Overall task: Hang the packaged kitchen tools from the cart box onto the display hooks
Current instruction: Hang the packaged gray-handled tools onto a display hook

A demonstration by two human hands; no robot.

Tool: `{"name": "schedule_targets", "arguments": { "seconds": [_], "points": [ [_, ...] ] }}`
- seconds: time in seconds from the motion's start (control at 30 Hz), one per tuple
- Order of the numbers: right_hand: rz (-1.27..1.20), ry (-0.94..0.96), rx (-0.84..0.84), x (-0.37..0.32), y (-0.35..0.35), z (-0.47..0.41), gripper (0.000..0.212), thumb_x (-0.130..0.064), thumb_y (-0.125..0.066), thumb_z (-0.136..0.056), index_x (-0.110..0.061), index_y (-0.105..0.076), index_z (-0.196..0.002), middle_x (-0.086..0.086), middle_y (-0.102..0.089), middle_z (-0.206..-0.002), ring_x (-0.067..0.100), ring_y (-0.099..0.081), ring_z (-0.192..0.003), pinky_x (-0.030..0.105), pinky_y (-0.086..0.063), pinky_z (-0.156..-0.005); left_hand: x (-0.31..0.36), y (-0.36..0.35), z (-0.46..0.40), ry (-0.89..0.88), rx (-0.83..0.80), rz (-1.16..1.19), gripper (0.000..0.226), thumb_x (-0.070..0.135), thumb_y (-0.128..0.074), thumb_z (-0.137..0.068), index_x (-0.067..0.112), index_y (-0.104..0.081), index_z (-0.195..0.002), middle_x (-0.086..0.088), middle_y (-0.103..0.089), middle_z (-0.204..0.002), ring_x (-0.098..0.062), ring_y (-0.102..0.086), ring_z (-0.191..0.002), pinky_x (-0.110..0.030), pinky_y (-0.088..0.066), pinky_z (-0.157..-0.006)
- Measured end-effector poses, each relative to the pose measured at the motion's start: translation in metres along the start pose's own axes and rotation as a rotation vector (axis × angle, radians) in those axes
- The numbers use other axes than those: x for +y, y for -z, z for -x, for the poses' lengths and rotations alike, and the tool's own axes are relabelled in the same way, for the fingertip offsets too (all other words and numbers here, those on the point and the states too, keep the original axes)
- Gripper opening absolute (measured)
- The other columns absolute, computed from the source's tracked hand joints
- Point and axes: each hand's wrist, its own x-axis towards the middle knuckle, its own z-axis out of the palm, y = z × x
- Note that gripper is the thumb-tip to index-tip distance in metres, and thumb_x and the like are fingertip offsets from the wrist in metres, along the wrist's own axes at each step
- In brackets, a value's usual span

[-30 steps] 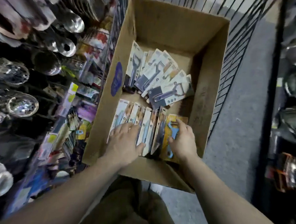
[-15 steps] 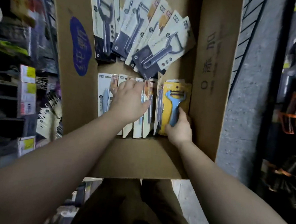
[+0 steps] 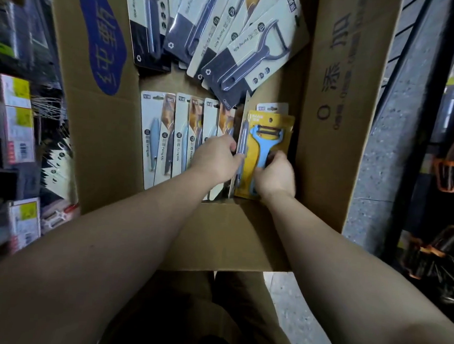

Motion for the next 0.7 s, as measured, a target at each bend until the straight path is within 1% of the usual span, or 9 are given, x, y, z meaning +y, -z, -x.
{"name": "schedule_targets", "arguments": {
  "seconds": [0.1, 0.2, 0.27, 0.33, 0.4, 0.5, 0.53, 0.6, 0.7],
  "points": [
    [0.011, -0.011, -0.017, -0.001, -0.001, 0.002, 0.031, -0.021, -0.061, -0.094, -0.014, -0.049, -0.122, 0.005, -0.062, -0.114, 0.028, -0.063, -0.107, 0.033, -0.047, -0.078, -0.005, 0.006, 0.000, 0.039, -0.003, 0.069, 0.016, 0.031, -0.058, -0.098, 0.016, -0.062, -0.096, -0.006, -0.067, -0.093, -0.029, -0.063, -0.088, -0.035, -0.048, -0.072],
    [0.057, -0.026, 0.004, -0.004, -0.009, 0.005, 0.046, -0.028, -0.068, -0.091, -0.014, -0.042, -0.126, 0.009, -0.057, -0.126, 0.031, -0.059, -0.115, 0.041, -0.050, -0.089, -0.010, 0.009, 0.003, 0.078, 0.006, 0.154, 0.016, 0.027, -0.058, -0.098, 0.012, -0.063, -0.095, -0.007, -0.065, -0.093, -0.028, -0.061, -0.086, -0.038, -0.052, -0.078],
    [0.062, -0.020, 0.026, -0.004, -0.016, 0.004, 0.048, -0.027, -0.070, -0.090, -0.014, -0.042, -0.127, 0.011, -0.054, -0.128, 0.032, -0.057, -0.118, 0.042, -0.049, -0.094, -0.016, 0.010, 0.007, 0.101, 0.012, 0.243, 0.015, 0.024, -0.058, -0.098, 0.010, -0.062, -0.093, -0.004, -0.059, -0.083, -0.025, -0.055, -0.076, -0.037, -0.050, -0.073],
    [0.068, 0.000, 0.036, -0.003, -0.019, 0.002, 0.045, -0.023, -0.069, -0.089, -0.013, -0.045, -0.126, 0.012, -0.053, -0.127, 0.033, -0.055, -0.118, 0.040, -0.046, -0.096, -0.023, 0.011, 0.010, 0.122, 0.019, 0.338, 0.015, 0.021, -0.058, -0.098, 0.011, -0.059, -0.087, -0.001, -0.050, -0.074, -0.022, -0.047, -0.068, -0.032, -0.043, -0.066],
    [0.081, 0.015, 0.059, -0.002, -0.019, 0.000, 0.041, -0.019, -0.069, -0.088, -0.013, -0.047, -0.123, 0.012, -0.052, -0.126, 0.033, -0.053, -0.117, 0.040, -0.045, -0.096, -0.031, 0.012, 0.014, 0.138, 0.023, 0.394, 0.016, 0.019, -0.058, -0.099, 0.014, -0.055, -0.083, 0.000, -0.048, -0.072, -0.019, -0.044, -0.065, -0.029, -0.039, -0.062],
    [0.086, 0.022, 0.074, -0.005, -0.014, 0.002, 0.041, -0.018, -0.071, -0.083, -0.013, -0.049, -0.117, 0.011, -0.048, -0.123, 0.032, -0.053, -0.115, 0.039, -0.045, -0.095, -0.041, 0.016, 0.021, 0.173, 0.019, 0.519, 0.006, 0.016, -0.055, -0.100, 0.014, -0.060, -0.099, -0.004, -0.055, -0.082, -0.023, -0.053, -0.075, -0.038, -0.053, -0.074],
    [0.072, 0.018, 0.073, -0.006, -0.011, 0.004, 0.043, -0.018, -0.072, -0.082, -0.013, -0.049, -0.117, 0.011, -0.048, -0.124, 0.032, -0.053, -0.114, 0.039, -0.045, -0.096, -0.044, 0.018, 0.022, 0.192, 0.013, 0.564, 0.009, 0.015, -0.053, -0.101, 0.016, -0.061, -0.105, -0.004, -0.058, -0.084, -0.023, -0.055, -0.077, -0.039, -0.054, -0.076],
    [0.044, 0.009, 0.066, -0.007, -0.006, 0.010, 0.050, -0.020, -0.075, -0.080, -0.015, -0.047, -0.121, 0.011, -0.045, -0.127, 0.032, -0.051, -0.117, 0.037, -0.043, -0.098, -0.050, 0.022, 0.025, 0.229, 0.001, 0.604, 0.016, 0.012, -0.049, -0.103, 0.019, -0.060, -0.112, -0.002, -0.058, -0.087, -0.021, -0.054, -0.077, -0.036, -0.047, -0.074],
    [0.028, -0.004, 0.026, -0.006, 0.000, 0.023, 0.080, -0.023, -0.077, -0.078, -0.022, -0.032, -0.145, 0.012, -0.035, -0.146, 0.034, -0.040, -0.132, 0.038, -0.034, -0.110, -0.060, 0.026, 0.029, 0.296, 0.009, 0.642, 0.019, 0.007, -0.043, -0.099, 0.019, -0.057, -0.096, -0.010, -0.053, -0.090, -0.023, -0.049, -0.081, -0.037, -0.037, -0.072]
  ]
}}
